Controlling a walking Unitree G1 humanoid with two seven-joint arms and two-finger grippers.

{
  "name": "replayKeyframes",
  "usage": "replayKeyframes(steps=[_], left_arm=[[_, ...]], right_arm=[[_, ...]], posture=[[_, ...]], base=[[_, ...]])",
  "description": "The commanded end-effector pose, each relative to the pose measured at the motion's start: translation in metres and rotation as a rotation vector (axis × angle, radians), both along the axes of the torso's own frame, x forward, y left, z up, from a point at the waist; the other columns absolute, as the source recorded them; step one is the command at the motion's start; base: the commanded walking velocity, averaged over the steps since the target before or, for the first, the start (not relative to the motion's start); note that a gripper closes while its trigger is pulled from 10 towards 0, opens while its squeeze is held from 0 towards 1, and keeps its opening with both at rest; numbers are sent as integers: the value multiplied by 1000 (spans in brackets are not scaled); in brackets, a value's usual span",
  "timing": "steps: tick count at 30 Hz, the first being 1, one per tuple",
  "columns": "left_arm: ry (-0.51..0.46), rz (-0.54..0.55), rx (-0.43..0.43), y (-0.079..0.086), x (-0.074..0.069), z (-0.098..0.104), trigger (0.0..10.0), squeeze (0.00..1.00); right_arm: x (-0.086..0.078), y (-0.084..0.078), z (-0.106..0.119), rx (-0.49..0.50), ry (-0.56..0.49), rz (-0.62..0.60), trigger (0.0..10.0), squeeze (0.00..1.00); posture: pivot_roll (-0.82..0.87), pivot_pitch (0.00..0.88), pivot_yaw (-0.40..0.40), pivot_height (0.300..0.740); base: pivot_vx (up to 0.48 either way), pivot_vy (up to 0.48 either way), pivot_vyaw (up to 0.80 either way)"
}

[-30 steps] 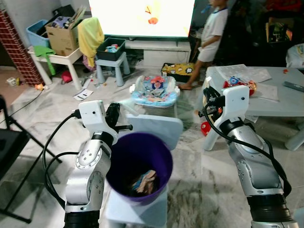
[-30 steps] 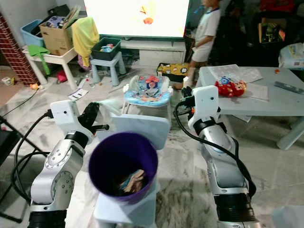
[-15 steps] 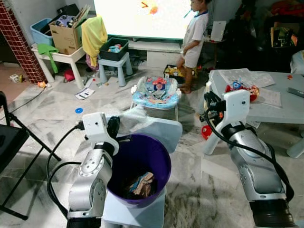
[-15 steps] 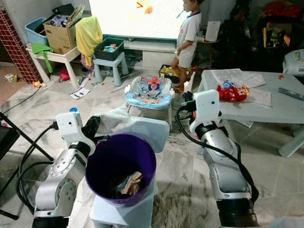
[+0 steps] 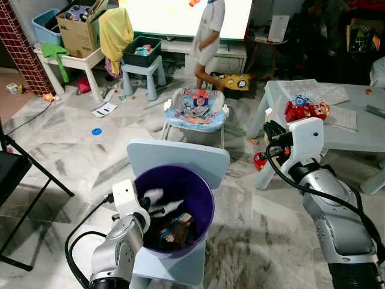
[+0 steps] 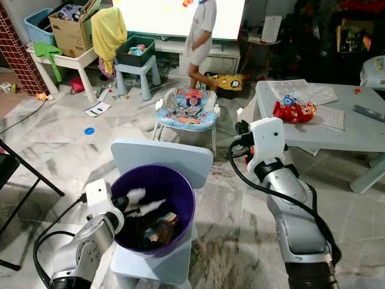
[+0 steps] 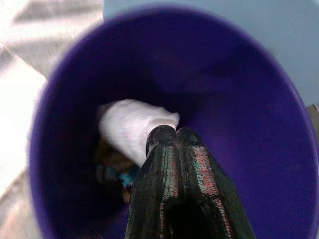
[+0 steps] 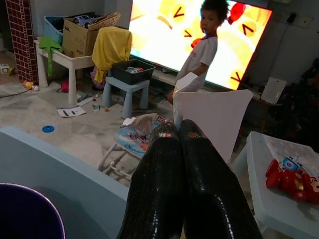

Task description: Picking trash to rubbish bin

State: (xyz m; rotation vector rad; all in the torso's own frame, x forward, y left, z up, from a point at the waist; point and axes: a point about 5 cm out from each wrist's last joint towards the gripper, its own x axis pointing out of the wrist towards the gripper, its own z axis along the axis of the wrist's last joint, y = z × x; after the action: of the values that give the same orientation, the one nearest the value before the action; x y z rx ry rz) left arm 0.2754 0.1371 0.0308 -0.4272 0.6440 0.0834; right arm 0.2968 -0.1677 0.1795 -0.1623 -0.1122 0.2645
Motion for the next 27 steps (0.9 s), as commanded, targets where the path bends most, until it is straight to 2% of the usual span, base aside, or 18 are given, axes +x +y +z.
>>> replayKeyframes(steps=[1,5,6,7,8,9,15,23,26,27], left_arm=[[40,-21,-47,-13,0,-6,0,0],[74,-59,-74,-18,6,-14,0,0],[96,-109,-90,-23,6,-18,549,8],[110,-140,-94,-27,5,-20,4392,1000],[120,-160,-97,-29,5,-22,4392,1000],[149,-187,-101,-32,2,-26,10000,1000],[178,-204,-98,-34,1,-32,10000,1000],[200,-186,-99,-28,1,-38,10000,1000],[154,-165,-82,-25,3,-33,10000,1000],[122,-171,-48,-22,3,-29,10000,1000]], right_arm=[[-2,-4,6,-6,-15,-13,0,0],[-4,-6,8,-17,-14,-17,0,0],[-6,-7,9,-24,-14,-19,0,0],[-6,-7,9,-26,-14,-21,0,0],[-7,-8,9,-27,-13,-23,0,0],[-8,-8,9,-28,-11,-26,0,0],[-9,-8,8,-30,-6,-28,0,0],[-9,-5,7,-28,3,-22,0,0],[-6,-4,6,-22,1,-22,0,0],[-4,-3,5,-13,1,-21,0,0]], posture=[[-27,115,-67,740],[-52,121,-70,740],[-62,122,-68,740],[-67,122,-66,740],[-68,121,-64,740],[-68,121,-64,740],[-73,122,-58,740],[-55,116,-54,740],[-36,111,-48,740],[-32,110,-47,740]], base=[[0,0,0],[0,0,0],[0,0,0],[0,0,0],[0,0,0],[0,0,0],[0,0,0],[0,0,0],[0,0,0],[0,0,0]])
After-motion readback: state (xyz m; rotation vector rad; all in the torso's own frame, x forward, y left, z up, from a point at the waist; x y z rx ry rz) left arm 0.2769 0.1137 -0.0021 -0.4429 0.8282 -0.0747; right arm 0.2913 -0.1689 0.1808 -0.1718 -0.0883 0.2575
